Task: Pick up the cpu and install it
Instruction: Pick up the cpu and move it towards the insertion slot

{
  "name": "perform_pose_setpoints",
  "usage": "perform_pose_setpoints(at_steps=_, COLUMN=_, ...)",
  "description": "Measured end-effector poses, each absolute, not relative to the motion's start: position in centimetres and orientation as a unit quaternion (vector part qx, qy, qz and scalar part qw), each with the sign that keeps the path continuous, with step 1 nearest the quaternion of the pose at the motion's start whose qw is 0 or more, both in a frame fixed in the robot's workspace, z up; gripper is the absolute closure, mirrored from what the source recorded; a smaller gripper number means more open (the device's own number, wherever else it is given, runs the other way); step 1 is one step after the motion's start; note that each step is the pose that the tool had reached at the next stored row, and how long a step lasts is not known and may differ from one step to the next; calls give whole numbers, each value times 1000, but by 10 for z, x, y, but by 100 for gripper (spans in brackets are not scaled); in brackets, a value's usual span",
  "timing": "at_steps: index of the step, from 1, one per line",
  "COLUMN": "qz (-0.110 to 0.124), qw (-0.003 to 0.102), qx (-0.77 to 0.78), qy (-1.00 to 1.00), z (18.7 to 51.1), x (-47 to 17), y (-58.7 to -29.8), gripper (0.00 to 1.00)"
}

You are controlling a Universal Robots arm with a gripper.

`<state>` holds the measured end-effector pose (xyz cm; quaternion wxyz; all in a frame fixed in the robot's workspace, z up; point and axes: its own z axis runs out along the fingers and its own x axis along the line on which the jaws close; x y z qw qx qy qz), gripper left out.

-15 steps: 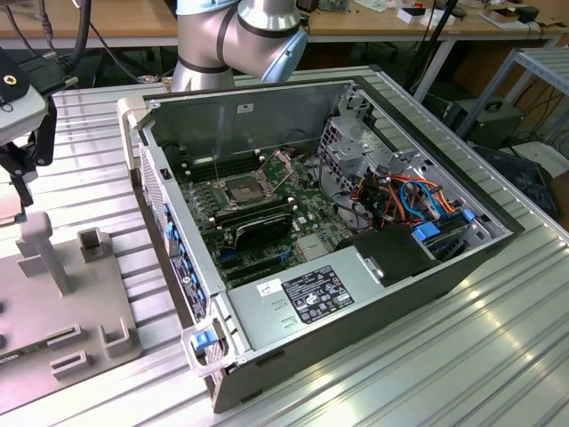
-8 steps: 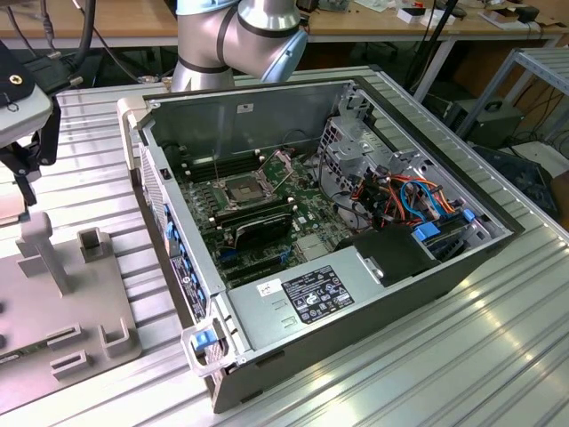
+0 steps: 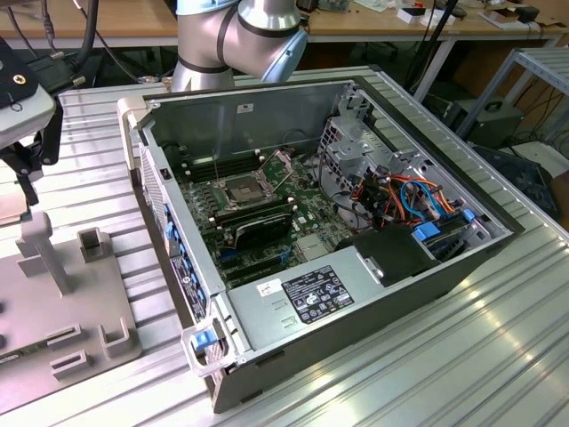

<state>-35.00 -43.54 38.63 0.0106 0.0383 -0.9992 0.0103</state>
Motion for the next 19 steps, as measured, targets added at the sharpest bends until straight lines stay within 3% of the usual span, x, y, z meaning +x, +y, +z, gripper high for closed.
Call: perform_pose_setpoints(at_steps=19, qz=10, qw=11, qx=38, qy=-999, z=386, x=-340, y=-435, gripper=45)
